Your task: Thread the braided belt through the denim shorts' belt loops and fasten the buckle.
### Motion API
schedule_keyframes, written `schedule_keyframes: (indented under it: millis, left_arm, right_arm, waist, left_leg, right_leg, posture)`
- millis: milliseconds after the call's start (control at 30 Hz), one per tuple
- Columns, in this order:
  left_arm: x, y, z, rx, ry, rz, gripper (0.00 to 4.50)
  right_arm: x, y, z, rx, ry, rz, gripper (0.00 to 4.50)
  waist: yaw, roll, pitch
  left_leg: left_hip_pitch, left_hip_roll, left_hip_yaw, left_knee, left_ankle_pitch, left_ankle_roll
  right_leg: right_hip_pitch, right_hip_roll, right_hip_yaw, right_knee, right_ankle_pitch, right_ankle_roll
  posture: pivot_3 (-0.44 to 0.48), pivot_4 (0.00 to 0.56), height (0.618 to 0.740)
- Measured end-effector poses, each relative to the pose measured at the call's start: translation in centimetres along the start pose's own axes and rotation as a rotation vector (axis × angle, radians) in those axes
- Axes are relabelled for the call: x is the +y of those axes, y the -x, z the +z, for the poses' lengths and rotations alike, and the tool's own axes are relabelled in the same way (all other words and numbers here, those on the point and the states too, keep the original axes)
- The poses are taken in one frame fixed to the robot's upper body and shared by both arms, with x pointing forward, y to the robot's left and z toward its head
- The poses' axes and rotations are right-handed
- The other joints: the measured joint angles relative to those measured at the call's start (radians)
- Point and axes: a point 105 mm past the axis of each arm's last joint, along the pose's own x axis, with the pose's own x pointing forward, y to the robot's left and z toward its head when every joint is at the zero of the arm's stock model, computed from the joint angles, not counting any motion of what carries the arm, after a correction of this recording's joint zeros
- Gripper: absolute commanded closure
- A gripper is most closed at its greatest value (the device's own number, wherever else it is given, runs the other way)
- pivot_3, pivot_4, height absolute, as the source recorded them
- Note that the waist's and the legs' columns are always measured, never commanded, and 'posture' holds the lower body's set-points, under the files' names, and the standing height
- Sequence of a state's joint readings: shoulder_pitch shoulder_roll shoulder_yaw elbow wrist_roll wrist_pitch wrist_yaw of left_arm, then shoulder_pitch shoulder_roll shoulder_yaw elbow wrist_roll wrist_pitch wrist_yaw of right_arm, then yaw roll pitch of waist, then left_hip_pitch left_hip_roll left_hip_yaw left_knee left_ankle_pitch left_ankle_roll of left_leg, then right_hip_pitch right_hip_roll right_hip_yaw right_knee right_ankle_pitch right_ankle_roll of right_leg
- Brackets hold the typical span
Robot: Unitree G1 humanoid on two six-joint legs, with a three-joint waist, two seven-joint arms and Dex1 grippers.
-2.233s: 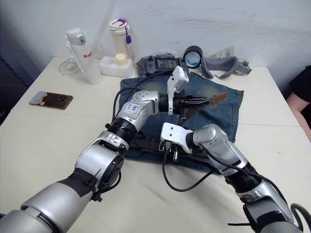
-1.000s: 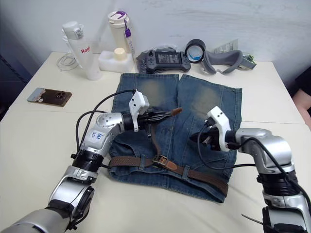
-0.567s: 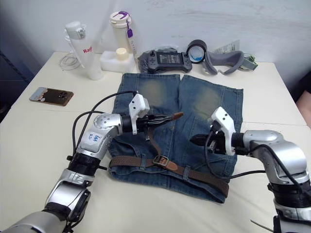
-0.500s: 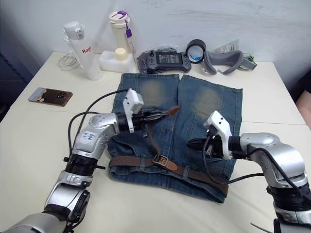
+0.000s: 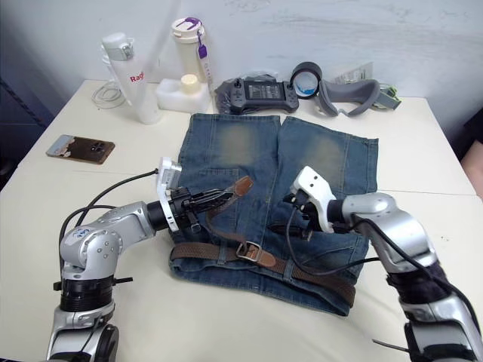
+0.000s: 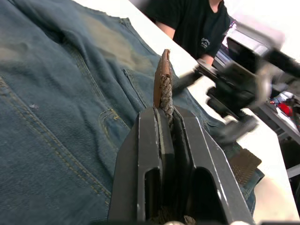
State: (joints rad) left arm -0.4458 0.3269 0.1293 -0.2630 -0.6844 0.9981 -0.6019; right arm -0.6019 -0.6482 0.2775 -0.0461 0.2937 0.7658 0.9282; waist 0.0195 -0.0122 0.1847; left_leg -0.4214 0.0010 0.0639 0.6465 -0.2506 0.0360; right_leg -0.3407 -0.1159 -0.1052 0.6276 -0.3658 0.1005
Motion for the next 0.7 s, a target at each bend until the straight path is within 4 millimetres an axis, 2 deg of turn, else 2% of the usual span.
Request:
schedule_keyframes:
  millis: [133, 167, 233, 267, 367, 500, 533, 567, 700]
  left_arm:
    - [0.1, 0.0, -0.4, 0.008, 0.002, 0.020, 4.50]
    - [0.2, 0.1, -0.7, 0.013, 0.008, 0.027, 4.50]
    - [0.3, 0.2, -1.1, 0.019, 0.015, 0.038, 4.50]
    - [0.3, 0.2, -1.2, 0.023, 0.013, 0.043, 4.50]
    - [0.0, 0.2, -1.1, 0.024, -0.004, 0.042, 4.50]
    - [0.0, 0.2, -1.1, 0.023, -0.008, 0.048, 4.50]
    - [0.0, 0.1, -1.1, 0.022, -0.010, 0.047, 4.50]
    - [0.0, 0.1, -1.1, 0.020, -0.012, 0.047, 4.50]
    - [-0.1, -0.3, -0.8, 0.003, -0.029, 0.047, 4.50]
  right_arm:
    - [-0.9, -1.0, 0.0, 0.051, 0.067, -0.018, 0.06]
    - [-1.0, -1.2, 0.0, 0.064, 0.087, -0.022, 0.56]
    - [-1.1, -1.3, -0.2, 0.078, 0.098, -0.023, 0.95]
    - [-1.1, -1.3, -0.3, 0.082, 0.097, -0.023, 1.56]
    - [-1.0, -1.3, -0.5, 0.084, 0.094, -0.015, 2.69]
    - [-1.2, -1.2, -0.6, 0.077, 0.081, -0.013, 3.82]
    - [-1.4, -1.2, -0.5, 0.070, 0.077, -0.018, 4.30]
    - [-1.7, -1.2, -0.5, 0.068, 0.073, -0.021, 4.43]
    - [-3.7, -1.1, 0.3, 0.059, 0.123, -0.073, 4.43]
  waist:
    - [-0.004, 0.000, 0.000]
    - [-0.005, 0.000, 0.000]
    - [-0.007, -0.001, -0.001]
    - [-0.007, -0.001, -0.001]
    - [-0.006, -0.001, -0.001]
    - [-0.005, -0.001, -0.001]
    - [-0.005, -0.001, -0.001]
    - [-0.006, -0.001, -0.001]
    - [-0.007, -0.001, -0.001]
  left_leg:
    - [0.002, 0.000, 0.000, 0.000, 0.000, 0.000]
    - [0.002, 0.000, 0.000, 0.000, 0.000, 0.000]
    - [0.003, 0.000, 0.000, 0.001, 0.000, 0.000]
    - [0.003, 0.000, 0.000, 0.001, 0.000, 0.000]
    - [0.008, 0.000, 0.000, 0.000, 0.000, -0.001]
    - [0.017, 0.001, 0.000, -0.002, -0.006, -0.004]
    - [0.016, 0.001, 0.000, -0.002, -0.008, -0.006]
    - [0.016, 0.001, 0.000, -0.002, -0.008, -0.007]
    - [0.016, 0.001, 0.000, -0.002, -0.006, -0.004]
  right_leg:
    - [0.001, 0.000, 0.000, 0.000, 0.000, 0.000]
    - [0.002, 0.000, 0.001, 0.000, 0.000, 0.000]
    - [0.002, 0.000, 0.001, 0.000, 0.000, 0.000]
    - [0.003, 0.000, 0.001, 0.000, 0.000, 0.000]
    - [0.007, -0.001, 0.001, -0.001, 0.000, 0.000]
    - [0.017, -0.001, 0.001, -0.007, 0.000, 0.000]
    - [0.016, -0.001, 0.001, -0.007, 0.000, 0.000]
    - [0.016, -0.001, 0.001, -0.006, 0.000, 0.000]
    - [0.016, -0.001, 0.001, -0.006, 0.000, 0.000]
  posture:
    - [0.000, 0.150, 0.731]
    - [0.000, 0.150, 0.731]
    - [0.000, 0.150, 0.731]
    - [0.000, 0.150, 0.731]
    - [0.000, 0.150, 0.731]
    - [0.000, 0.150, 0.731]
    - [0.000, 0.150, 0.731]
    - [0.000, 0.150, 0.731]
    - [0.000, 0.150, 0.731]
